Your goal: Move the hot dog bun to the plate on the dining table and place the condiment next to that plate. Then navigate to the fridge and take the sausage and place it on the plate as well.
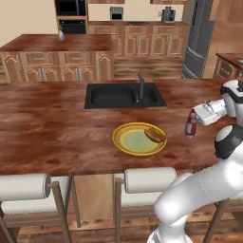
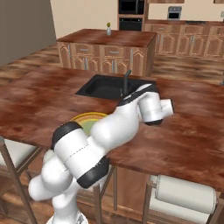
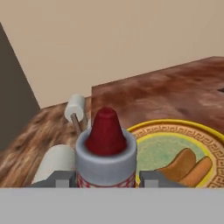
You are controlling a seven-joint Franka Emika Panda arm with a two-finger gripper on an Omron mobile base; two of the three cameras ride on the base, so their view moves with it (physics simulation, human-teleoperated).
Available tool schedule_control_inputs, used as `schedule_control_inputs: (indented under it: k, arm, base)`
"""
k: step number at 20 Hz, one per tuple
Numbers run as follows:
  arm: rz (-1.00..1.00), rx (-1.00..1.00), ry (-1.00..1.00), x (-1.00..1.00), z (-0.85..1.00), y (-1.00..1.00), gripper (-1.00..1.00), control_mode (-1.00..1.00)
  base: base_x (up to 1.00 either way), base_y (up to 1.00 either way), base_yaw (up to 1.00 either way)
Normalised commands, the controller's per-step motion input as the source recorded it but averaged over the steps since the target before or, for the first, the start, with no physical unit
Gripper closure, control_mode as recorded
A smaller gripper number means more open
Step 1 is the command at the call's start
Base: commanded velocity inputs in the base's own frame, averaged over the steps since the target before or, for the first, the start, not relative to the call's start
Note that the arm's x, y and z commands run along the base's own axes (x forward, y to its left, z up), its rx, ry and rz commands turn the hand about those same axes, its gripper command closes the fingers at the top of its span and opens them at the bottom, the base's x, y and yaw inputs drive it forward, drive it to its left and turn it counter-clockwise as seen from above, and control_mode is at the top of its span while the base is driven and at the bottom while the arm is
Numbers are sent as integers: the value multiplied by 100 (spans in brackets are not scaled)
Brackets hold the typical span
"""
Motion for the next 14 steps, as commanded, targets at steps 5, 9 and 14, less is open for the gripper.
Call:
schedule_control_inputs:
  k: [5,9,14]
  arm:
    - [9,4,0,22,-35,22,100,-100]
    - [5,5,0,24,-29,14,100,-100]
    - [4,3,0,31,-35,12,100,-100]
  base:
    - [0,0,0]
    - [0,0,0]
    - [0,0,0]
